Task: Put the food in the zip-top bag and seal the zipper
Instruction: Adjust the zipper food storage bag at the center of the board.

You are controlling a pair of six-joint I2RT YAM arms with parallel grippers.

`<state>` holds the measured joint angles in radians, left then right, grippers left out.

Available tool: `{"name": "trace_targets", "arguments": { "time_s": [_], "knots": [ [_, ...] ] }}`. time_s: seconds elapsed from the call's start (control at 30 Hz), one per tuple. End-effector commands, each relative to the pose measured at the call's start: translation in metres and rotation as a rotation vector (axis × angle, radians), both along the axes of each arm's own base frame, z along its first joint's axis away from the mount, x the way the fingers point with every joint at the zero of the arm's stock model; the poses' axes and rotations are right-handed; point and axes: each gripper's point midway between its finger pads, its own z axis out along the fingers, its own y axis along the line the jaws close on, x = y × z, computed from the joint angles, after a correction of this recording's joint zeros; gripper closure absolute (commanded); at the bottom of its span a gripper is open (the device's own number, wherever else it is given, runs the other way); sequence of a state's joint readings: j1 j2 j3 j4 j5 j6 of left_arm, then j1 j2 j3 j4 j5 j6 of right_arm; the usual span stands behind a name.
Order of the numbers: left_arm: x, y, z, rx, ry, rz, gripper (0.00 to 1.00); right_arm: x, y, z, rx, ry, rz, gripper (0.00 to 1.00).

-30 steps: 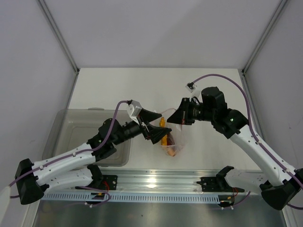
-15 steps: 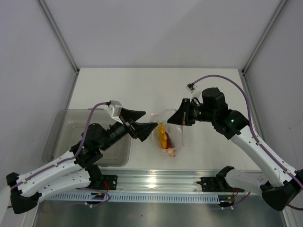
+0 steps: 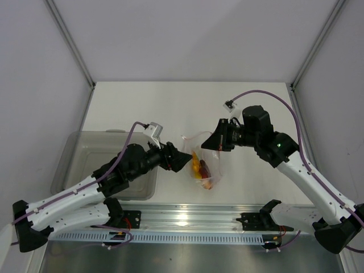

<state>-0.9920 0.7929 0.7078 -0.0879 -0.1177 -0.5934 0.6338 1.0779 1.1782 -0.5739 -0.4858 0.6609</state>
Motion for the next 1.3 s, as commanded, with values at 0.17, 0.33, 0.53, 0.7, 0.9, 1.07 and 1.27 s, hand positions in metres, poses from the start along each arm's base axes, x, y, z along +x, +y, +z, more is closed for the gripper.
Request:
{"name": "trace_targets", "arguments": {
  "time_s": [0.17, 0.33, 0.53, 0.7, 0.9, 1.07, 1.27],
  "knots": [
    [-0.010, -0.013, 0.020, -0.058, 0.027, -0.066, 0.21, -0.007, -0.001, 0.002, -0.021, -0.051, 0.002, 0.99],
    [-0.013, -0.025, 0.017, -0.032, 0.057, -0.117, 0.40, -0.011, 0.004, -0.003, -0.032, -0.048, 0.020, 0.99],
    [-0.009, -0.026, 0.004, 0.032, 0.073, -0.123, 0.67, -0.018, 0.005, -0.009, -0.061, -0.057, 0.046, 0.87],
    [-0.002, -0.019, 0.010, 0.043, 0.057, -0.112, 0.94, -0.027, -0.002, -0.013, -0.096, -0.075, 0.073, 0.70],
    [0.002, -0.010, 0.018, 0.038, 0.026, -0.135, 0.99, -0.036, -0.012, -0.004, -0.112, -0.140, 0.110, 0.57],
    [0.000, -0.008, 0.024, 0.028, -0.011, -0.221, 1.00, -0.046, -0.008, 0.010, -0.065, -0.173, 0.176, 0.56],
    [-0.014, -0.013, 0.036, 0.004, -0.079, -0.419, 0.99, -0.027, -0.009, -0.010, -0.165, -0.190, 0.144, 0.57]
  ]
}}
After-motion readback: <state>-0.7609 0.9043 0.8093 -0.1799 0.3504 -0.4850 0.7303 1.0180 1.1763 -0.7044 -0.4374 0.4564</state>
